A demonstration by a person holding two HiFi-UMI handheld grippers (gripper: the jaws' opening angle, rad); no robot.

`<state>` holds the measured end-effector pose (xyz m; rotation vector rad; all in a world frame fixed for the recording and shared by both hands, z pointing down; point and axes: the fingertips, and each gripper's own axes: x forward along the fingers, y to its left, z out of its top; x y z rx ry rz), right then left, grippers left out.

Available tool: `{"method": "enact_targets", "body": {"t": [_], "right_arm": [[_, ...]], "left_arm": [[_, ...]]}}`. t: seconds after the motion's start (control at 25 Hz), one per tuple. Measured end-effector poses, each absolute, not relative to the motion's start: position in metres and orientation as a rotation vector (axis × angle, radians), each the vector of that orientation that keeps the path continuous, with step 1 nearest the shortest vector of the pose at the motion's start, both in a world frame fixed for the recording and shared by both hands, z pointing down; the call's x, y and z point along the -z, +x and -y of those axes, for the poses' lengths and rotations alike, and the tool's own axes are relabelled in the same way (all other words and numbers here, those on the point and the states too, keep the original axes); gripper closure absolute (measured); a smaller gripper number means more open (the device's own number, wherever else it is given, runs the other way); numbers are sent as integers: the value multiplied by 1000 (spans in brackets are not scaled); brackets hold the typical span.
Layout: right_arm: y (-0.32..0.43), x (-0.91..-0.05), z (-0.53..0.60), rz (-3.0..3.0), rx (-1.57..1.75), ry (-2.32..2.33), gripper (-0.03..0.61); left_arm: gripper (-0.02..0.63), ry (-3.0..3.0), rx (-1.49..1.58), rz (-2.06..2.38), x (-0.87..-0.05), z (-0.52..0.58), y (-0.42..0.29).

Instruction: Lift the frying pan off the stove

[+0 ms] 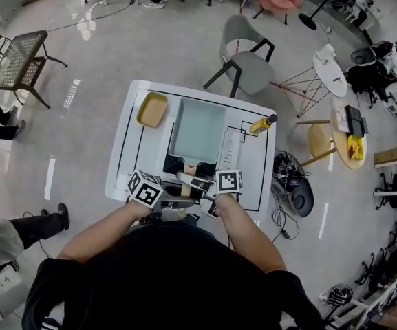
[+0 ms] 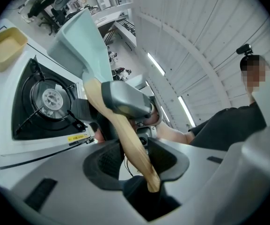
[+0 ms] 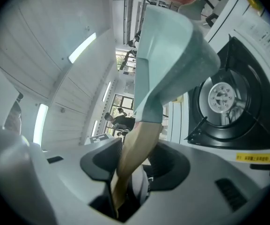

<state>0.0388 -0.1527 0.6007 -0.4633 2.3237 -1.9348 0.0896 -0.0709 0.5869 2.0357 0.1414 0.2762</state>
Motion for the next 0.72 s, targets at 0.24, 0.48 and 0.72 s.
{"method": "enact_targets", "body": {"t": [0.24,0.48,0.72], "right_arm": [[31,-581,149,-2318,1902,-417,399],[33,-577,146,-2342,1889,-433,399],[33,-572,145,-2355,1870,-442,399]], "left_arm": [[450,2055,-269,-152,-577,67,87],[451,2065,-262,-163,-572,63,88],[451,2076,-263,-172,-568,61,88]]}}
